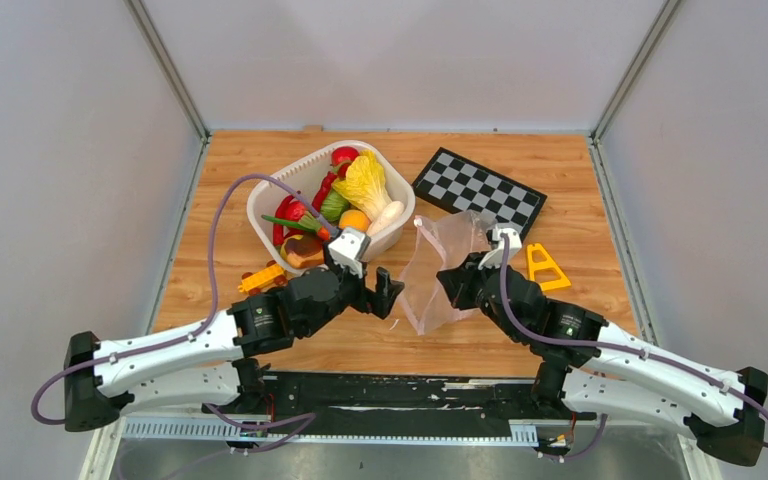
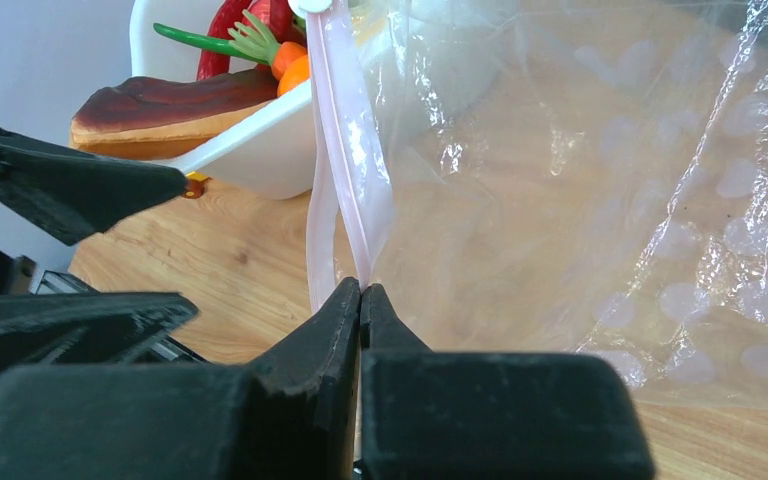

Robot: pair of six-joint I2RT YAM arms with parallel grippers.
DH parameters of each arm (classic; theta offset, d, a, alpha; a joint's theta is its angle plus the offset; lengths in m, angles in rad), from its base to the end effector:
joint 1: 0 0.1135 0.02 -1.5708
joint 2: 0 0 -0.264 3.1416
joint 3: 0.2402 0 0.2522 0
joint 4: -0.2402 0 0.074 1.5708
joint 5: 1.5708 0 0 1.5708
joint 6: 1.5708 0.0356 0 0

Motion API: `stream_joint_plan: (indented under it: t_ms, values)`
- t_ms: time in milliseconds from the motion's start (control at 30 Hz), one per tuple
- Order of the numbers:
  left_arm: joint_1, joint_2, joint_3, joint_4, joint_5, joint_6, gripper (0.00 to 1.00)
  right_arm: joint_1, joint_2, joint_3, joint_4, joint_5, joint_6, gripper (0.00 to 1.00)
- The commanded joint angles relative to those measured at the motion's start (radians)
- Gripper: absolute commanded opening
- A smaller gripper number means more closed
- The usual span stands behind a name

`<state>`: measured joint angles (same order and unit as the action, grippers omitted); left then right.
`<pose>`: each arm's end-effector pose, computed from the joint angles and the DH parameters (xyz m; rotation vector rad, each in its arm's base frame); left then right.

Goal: Place the food in the zip-top bag and seal the zipper
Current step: Open the zipper of the food storage bag at the center of the board.

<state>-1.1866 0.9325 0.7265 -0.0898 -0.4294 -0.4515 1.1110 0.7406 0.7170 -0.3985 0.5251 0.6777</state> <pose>0.0949 -0.1952 0.3031 0.3923 1.8641 -0.7375 0.0901 0.1418 0.3029 -0.0885 1.9897 0.6600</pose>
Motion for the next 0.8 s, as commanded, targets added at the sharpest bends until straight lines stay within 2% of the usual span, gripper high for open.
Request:
stream_joint_plan:
  t_ms: [0, 200, 367, 533, 767]
  values:
    - [0.002, -0.111, 0.030, -0.114, -0.154, -0.007, 1.00, -0.006, 0.001, -0.002, 0.060, 0.006, -0.019, 0.00]
    - [0.011, -0.181, 0.101, -0.342, -0.434, -0.099, 1.00, -0.010, -0.021, -0.011, 0.064, 0.004, -0.022, 0.00]
    - [0.051, -0.274, 0.071, -0.399, -0.528, -0.207, 1.00, -0.011, -0.037, -0.013, 0.053, 0.006, -0.025, 0.00]
    - [0.138, -0.278, 0.083, -0.490, -0.521, -0.276, 1.00, -0.011, -0.041, -0.017, 0.058, 0.003, -0.024, 0.00]
    - [0.243, -0.266, 0.053, -0.499, -0.425, -0.324, 1.00, -0.011, -0.031, -0.011, 0.055, -0.011, -0.026, 0.00]
